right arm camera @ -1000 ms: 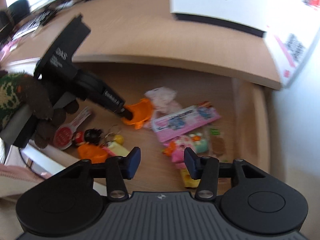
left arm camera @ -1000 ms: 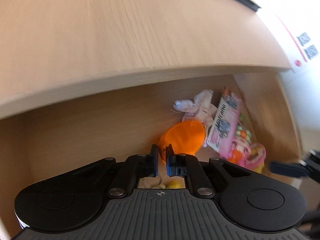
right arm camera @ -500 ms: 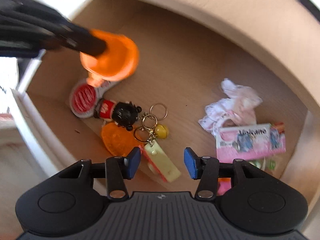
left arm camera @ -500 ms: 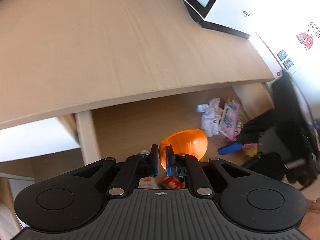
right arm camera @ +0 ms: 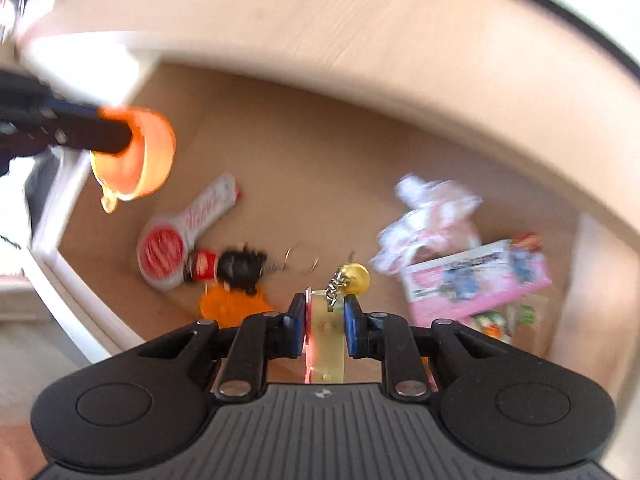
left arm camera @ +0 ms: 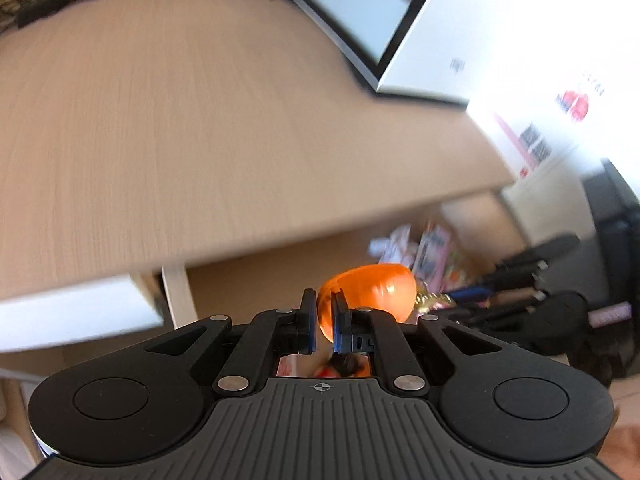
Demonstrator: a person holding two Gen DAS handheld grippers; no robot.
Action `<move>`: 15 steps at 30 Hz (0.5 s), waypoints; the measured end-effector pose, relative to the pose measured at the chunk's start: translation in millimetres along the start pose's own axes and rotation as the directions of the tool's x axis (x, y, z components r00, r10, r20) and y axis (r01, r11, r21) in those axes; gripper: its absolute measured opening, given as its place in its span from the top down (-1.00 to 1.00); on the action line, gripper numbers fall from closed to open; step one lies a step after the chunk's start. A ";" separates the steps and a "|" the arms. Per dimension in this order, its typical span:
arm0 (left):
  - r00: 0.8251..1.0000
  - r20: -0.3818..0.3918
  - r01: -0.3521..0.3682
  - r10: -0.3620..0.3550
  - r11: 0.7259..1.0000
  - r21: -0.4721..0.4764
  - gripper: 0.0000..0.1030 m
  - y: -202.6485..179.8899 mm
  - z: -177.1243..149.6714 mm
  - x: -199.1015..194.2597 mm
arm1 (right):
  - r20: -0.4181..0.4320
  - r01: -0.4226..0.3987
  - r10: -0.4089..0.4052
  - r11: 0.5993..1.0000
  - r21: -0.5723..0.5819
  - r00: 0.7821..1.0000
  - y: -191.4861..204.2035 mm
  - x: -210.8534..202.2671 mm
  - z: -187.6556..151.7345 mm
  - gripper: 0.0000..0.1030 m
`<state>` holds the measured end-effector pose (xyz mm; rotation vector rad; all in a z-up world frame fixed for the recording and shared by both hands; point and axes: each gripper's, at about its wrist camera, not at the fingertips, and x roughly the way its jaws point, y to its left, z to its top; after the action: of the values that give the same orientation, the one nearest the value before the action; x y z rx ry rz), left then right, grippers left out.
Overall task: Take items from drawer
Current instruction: 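Grasp the orange toy with the left tool while the right grasps the yellow cheese keychain, set both on desk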
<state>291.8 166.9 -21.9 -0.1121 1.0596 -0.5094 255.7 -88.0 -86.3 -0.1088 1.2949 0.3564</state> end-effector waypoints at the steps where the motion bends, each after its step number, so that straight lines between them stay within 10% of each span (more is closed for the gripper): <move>1: 1.000 0.023 0.008 -0.008 1.000 -0.007 0.82 -0.7 5.5 -2.6 | 0.038 -0.007 0.006 1.000 0.028 0.999 -2.6 -12.1 -3.2 0.63; 7: 0.985 0.174 0.009 0.002 0.998 -0.063 0.82 10.6 46.6 1.3 | 0.258 -0.038 0.008 0.993 0.111 0.966 -24.2 -82.8 26.8 0.63; 15: 0.953 0.301 0.015 0.022 0.993 -0.121 0.74 33.6 104.1 38.7 | 0.502 -0.021 -0.040 0.993 0.114 0.864 -35.9 -94.4 95.1 0.63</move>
<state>407.4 163.0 -12.5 -0.2879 0.7897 -0.4082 333.3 -114.0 25.7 0.0759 0.7891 0.2750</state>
